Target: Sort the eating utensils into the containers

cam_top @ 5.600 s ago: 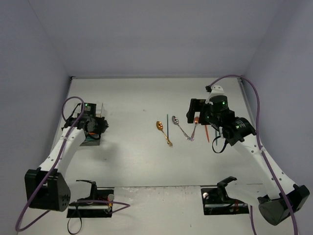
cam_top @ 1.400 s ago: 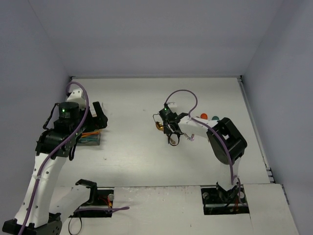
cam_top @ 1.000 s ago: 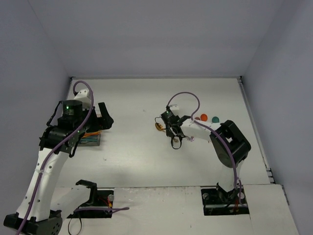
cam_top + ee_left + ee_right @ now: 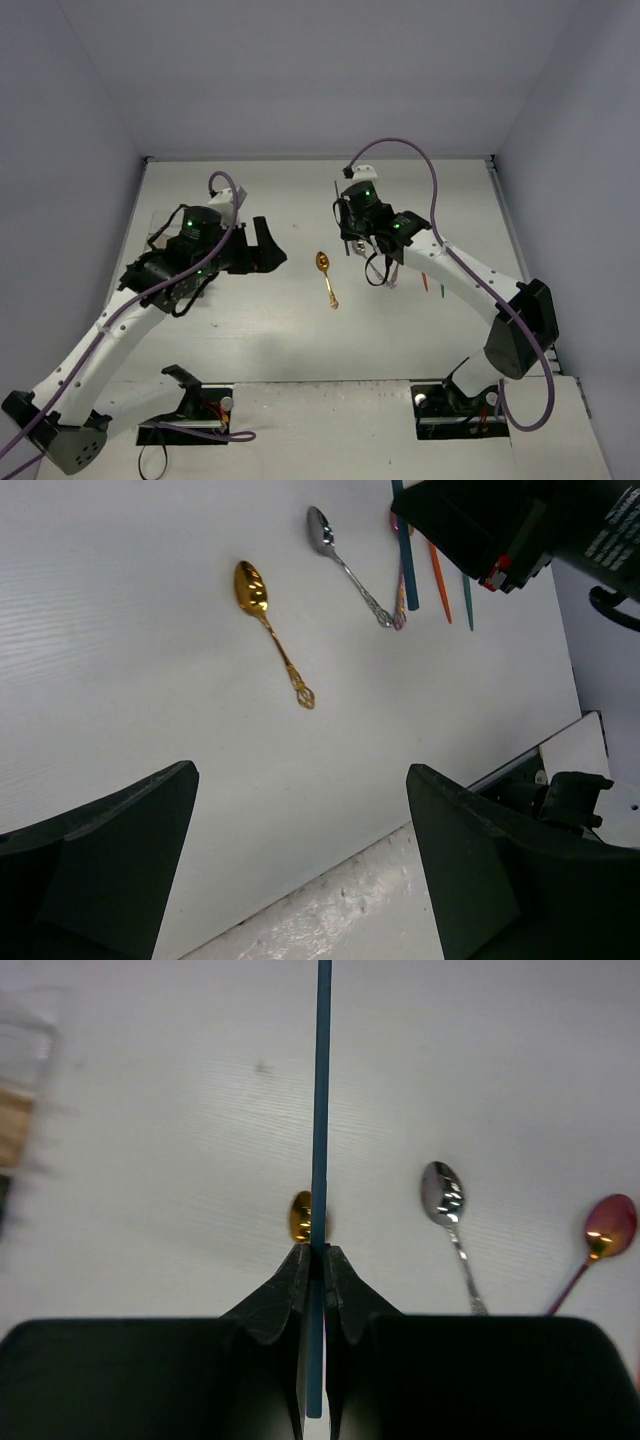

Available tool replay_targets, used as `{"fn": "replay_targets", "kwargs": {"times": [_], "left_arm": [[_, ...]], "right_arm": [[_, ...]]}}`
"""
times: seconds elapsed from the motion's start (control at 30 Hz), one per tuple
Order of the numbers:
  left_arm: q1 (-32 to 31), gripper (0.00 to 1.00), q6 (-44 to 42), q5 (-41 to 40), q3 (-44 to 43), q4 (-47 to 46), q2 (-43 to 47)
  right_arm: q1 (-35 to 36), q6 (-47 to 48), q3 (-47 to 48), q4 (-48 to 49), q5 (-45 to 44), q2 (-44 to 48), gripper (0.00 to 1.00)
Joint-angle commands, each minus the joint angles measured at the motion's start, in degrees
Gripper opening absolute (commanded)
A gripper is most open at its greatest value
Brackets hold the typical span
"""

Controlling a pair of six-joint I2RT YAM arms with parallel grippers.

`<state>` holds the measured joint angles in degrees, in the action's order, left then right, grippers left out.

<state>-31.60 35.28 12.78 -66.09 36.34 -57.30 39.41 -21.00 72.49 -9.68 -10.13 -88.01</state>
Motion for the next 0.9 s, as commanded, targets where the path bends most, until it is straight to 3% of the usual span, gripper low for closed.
{"fn": "replay_targets", "kwargs": {"times": [0.0,0.37,0.6,0.77,0.87], "left_arm": [[-6.42,0.83,7.28,-8.32,0.98,-12.89,-3.59],[-14.08,0.77,8.68,-13.79,-3.75,-20.32,-13.55],[-16.57,0.49,11.42,-16.47,-3.20,-22.72,-16.26],[-17.15,0.36,14.66,-17.91,-0.97,-26.19,-16.16],[-17.61,0.17,16.29,-18.99,0.25,-28.06,-15.83]], "right_arm": [[2.37,-5.42,4.22,1.69,9.32,4.30,0.00],[6.89,-10.41,3.99,2.73,12.76,7.28,0.00],[7.43,-12.43,2.24,3.88,11.94,9.47,0.00],[7.41,-14.14,0.31,4.27,10.53,10.85,0.00],[7.26,-14.59,-0.49,4.41,10.39,11.46,0.00]]}}
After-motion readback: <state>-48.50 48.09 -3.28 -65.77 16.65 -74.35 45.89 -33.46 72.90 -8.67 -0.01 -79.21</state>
